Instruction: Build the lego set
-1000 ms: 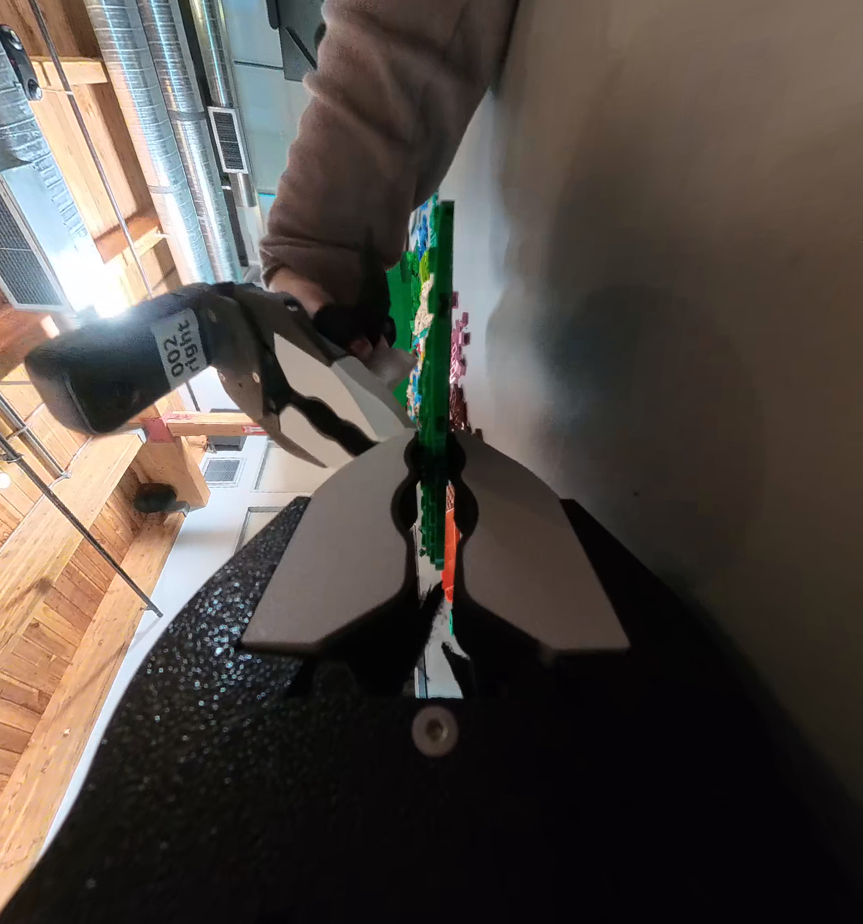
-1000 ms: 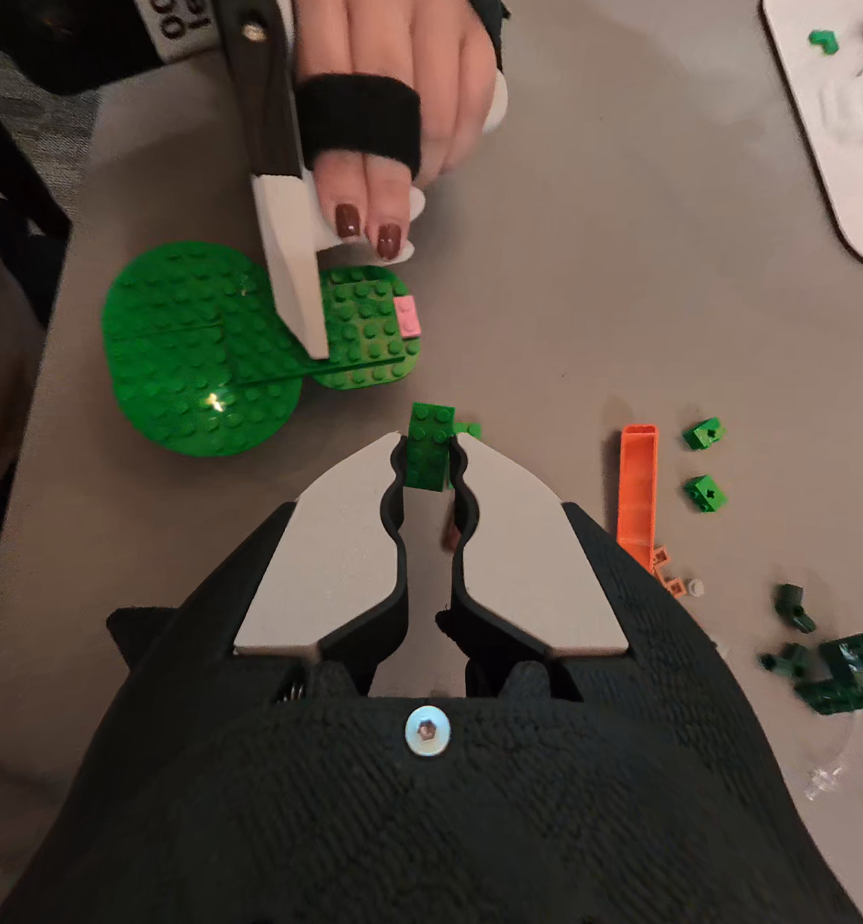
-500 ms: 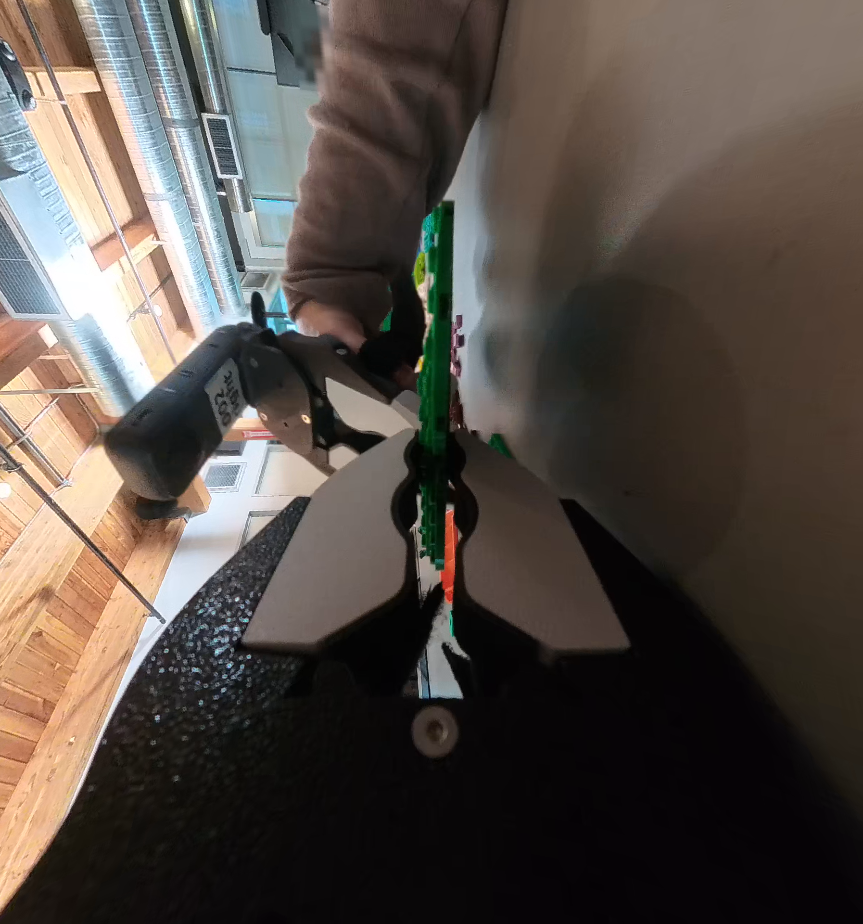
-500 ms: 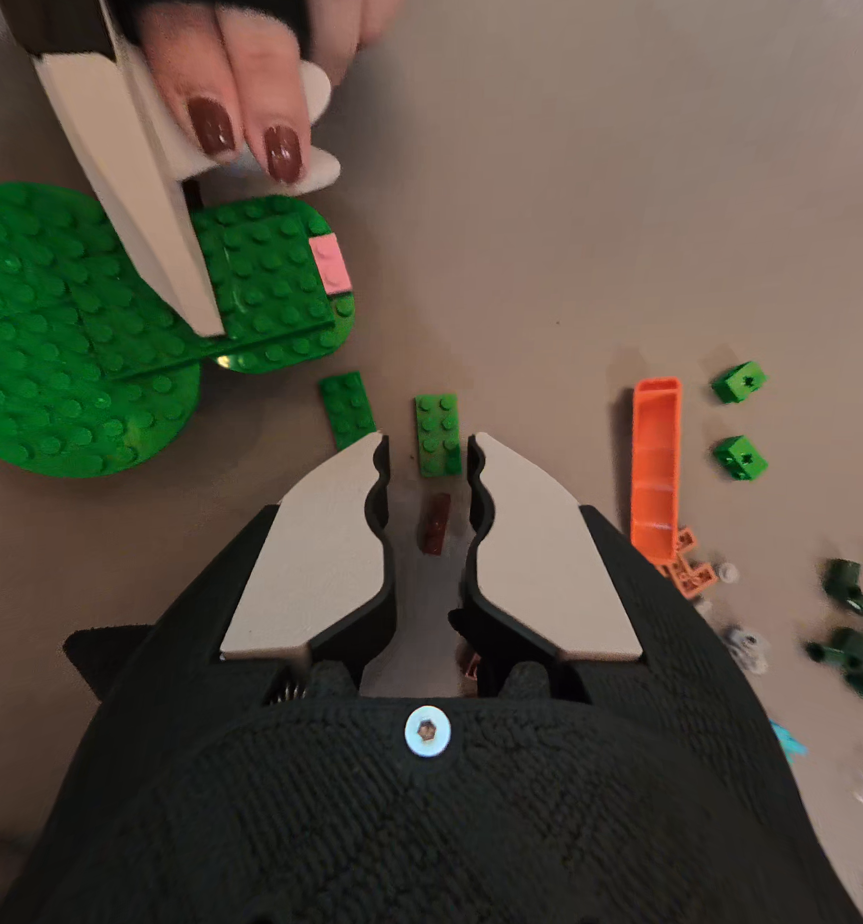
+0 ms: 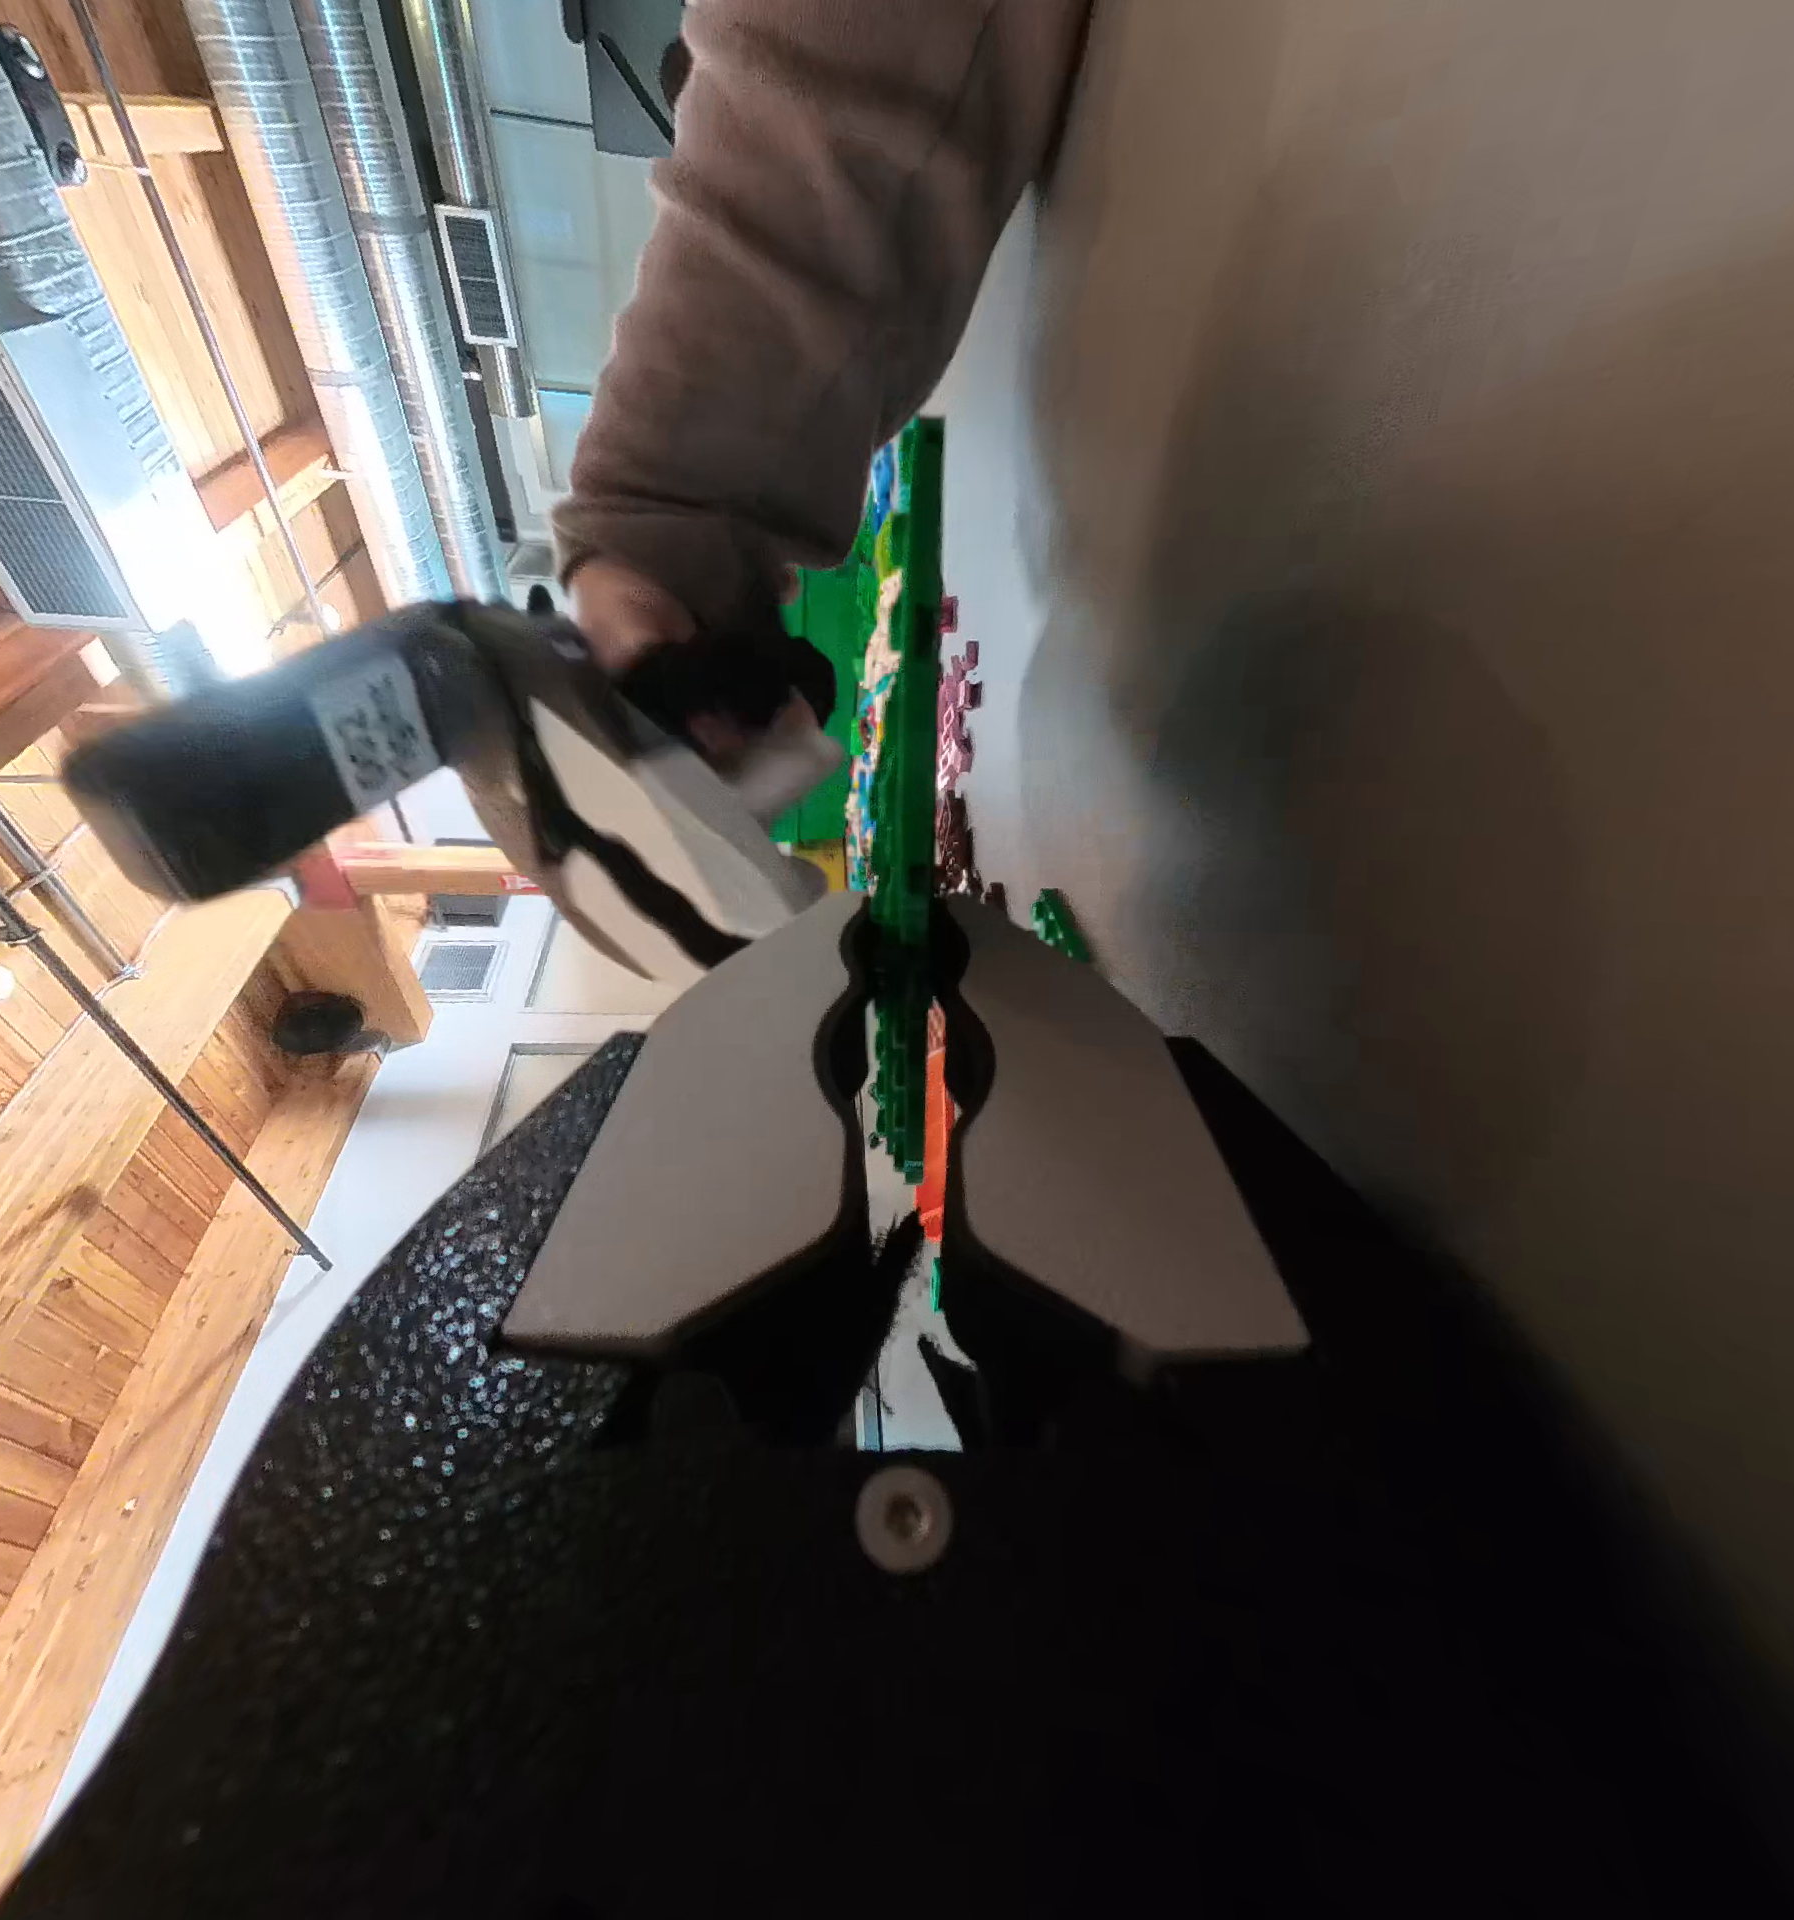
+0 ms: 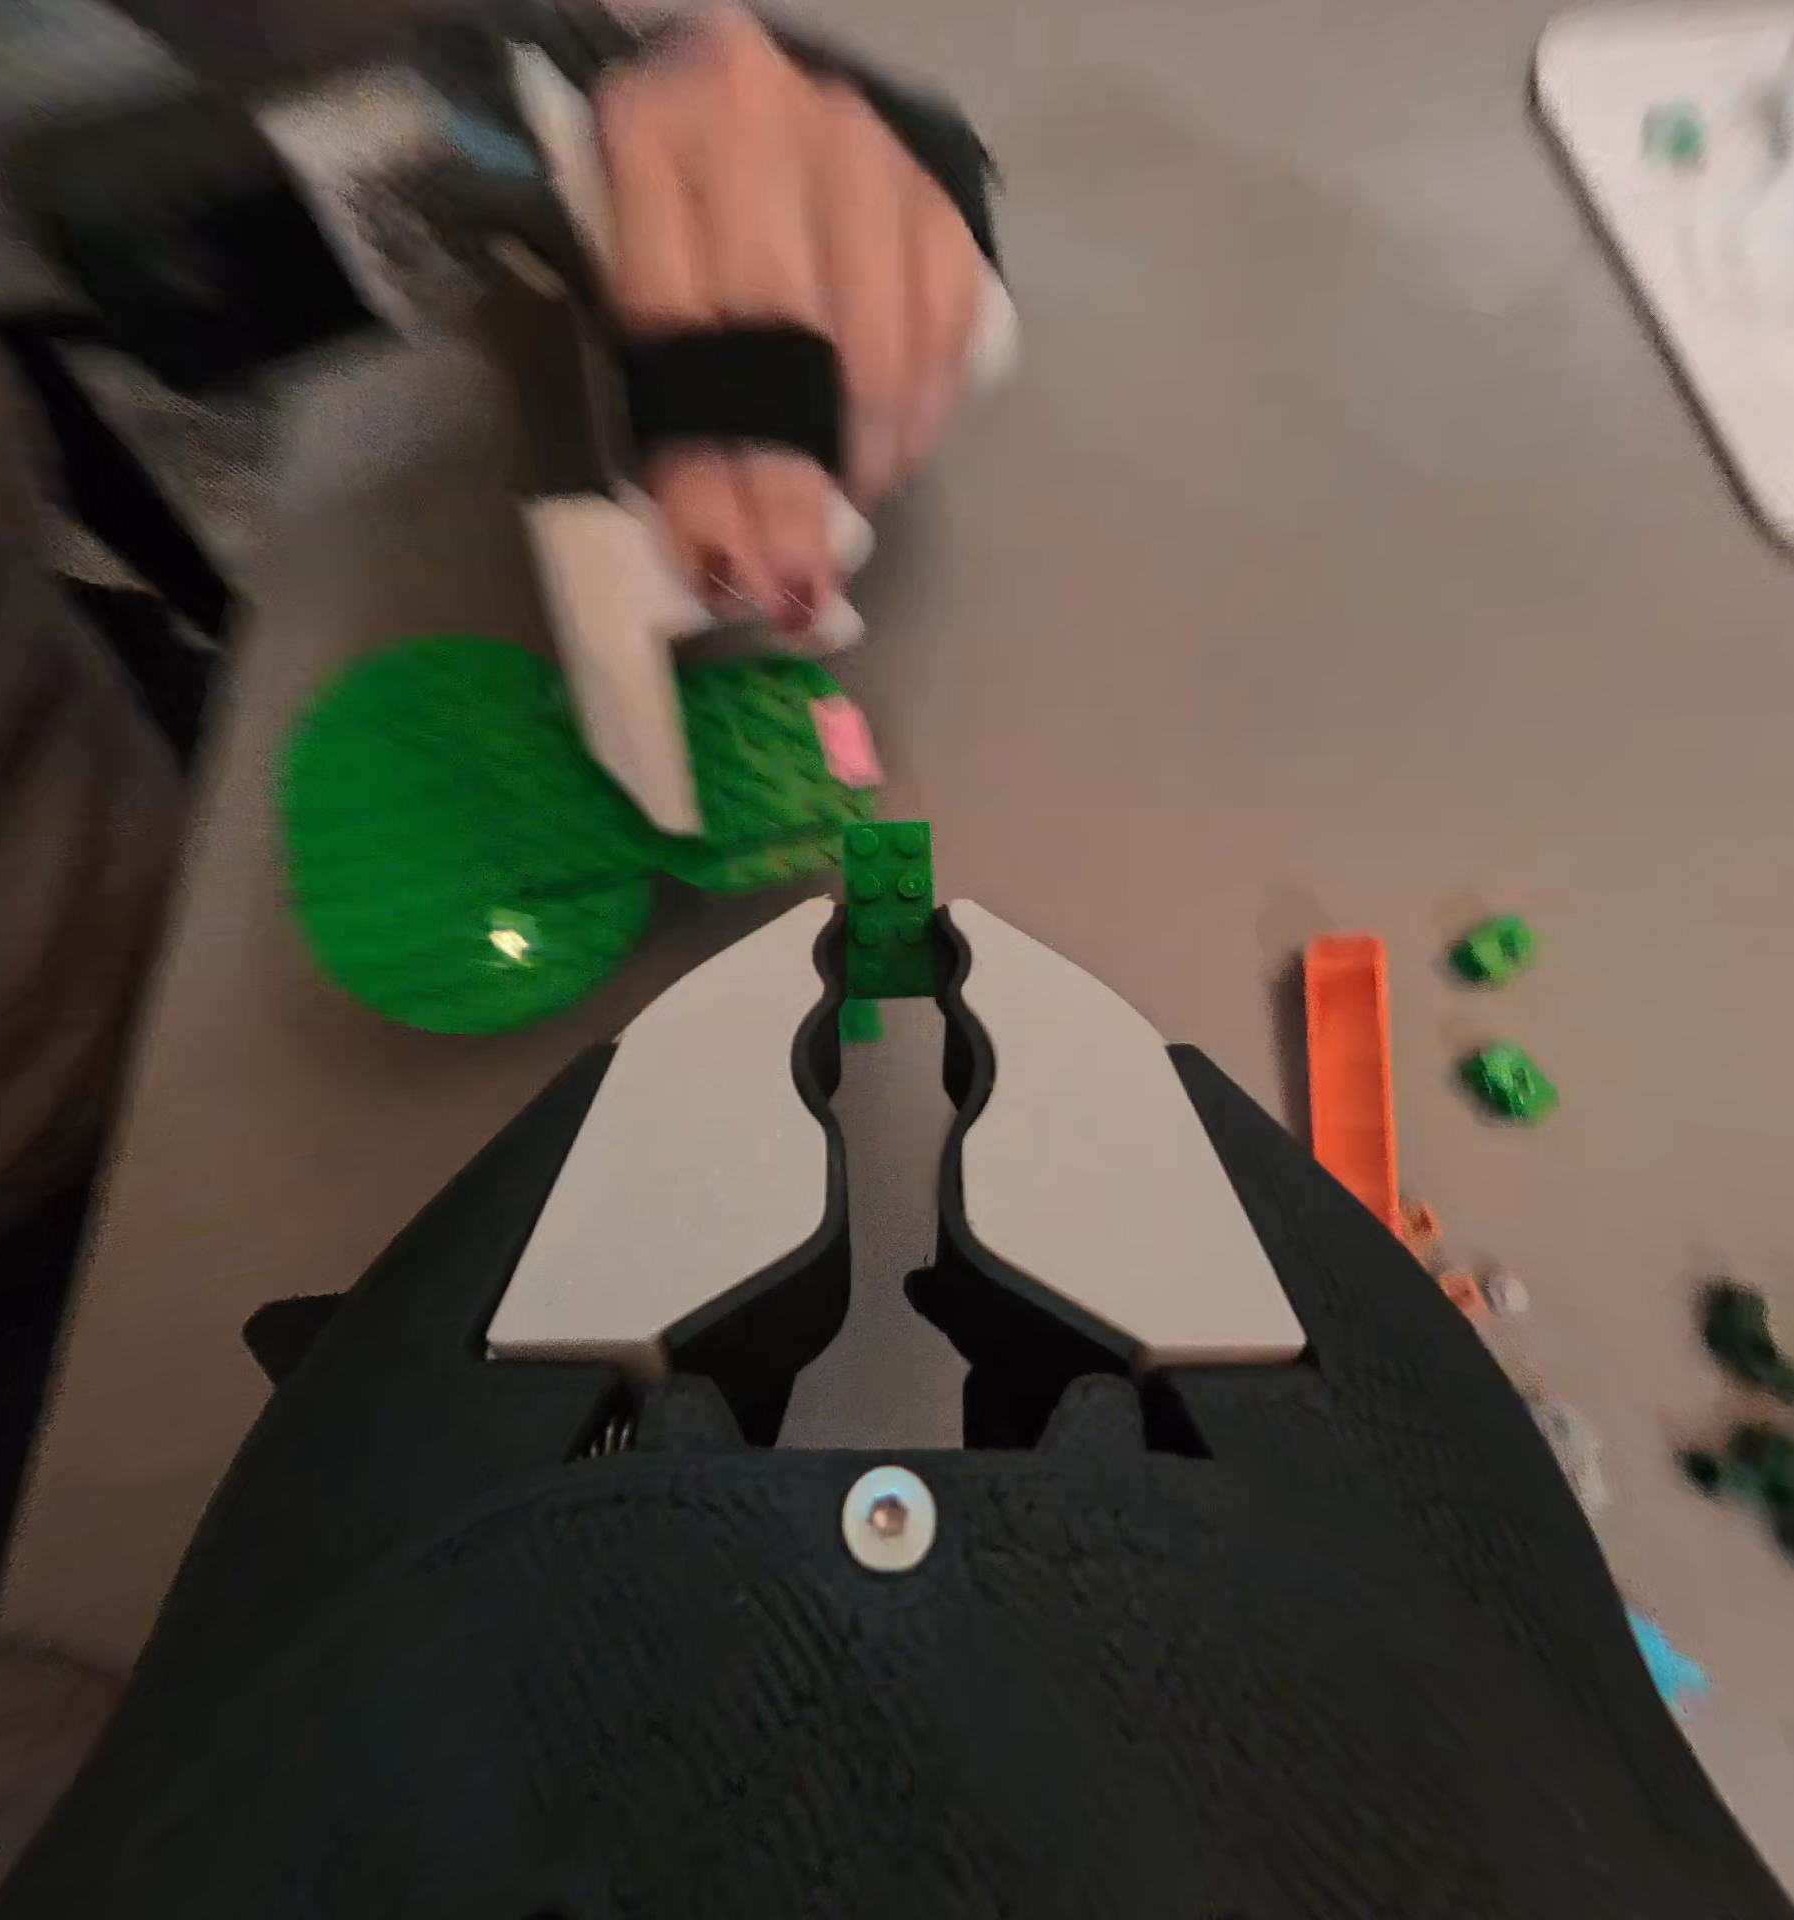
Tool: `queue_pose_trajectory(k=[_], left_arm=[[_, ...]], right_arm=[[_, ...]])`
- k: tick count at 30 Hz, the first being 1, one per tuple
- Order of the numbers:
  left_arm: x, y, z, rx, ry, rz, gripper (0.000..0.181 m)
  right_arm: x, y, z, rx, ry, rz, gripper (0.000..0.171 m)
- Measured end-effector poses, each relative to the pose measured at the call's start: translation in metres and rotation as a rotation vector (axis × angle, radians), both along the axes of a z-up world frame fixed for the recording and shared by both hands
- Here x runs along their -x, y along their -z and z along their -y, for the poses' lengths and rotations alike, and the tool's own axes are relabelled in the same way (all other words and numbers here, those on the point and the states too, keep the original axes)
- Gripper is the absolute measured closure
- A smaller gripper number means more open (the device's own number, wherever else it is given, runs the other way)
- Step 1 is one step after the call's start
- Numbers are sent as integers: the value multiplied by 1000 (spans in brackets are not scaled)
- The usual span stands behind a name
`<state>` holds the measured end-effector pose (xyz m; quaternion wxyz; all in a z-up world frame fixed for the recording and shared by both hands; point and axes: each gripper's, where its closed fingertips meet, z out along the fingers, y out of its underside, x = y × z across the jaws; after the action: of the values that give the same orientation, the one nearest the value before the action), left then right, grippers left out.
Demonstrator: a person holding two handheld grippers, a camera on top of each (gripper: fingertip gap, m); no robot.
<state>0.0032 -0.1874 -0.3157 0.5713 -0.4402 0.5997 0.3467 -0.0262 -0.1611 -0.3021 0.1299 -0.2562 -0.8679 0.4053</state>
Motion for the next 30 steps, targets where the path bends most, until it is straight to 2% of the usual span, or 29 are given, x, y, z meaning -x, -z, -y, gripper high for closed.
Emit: queue_pose_trajectory(k=[1, 3, 6, 10, 30], left_arm=[[1, 0, 0, 1, -2, 0, 172], [1, 0, -1, -2, -7, -4, 172], [1, 0, -2, -7, -8, -6, 172], [1, -1, -1, -11, -8, -6, 172], [5, -5, -2, -19, -23, 21, 172]], right_arm=[[-11, -16, 12, 71, -74, -36, 157], [-33, -37, 32, 149, -213, -78, 158], [-52, -31, 50, 68, -306, -38, 157], [-56, -6, 56, -111, -315, 19, 158], [-52, 2, 54, -168, -286, 27, 158]])
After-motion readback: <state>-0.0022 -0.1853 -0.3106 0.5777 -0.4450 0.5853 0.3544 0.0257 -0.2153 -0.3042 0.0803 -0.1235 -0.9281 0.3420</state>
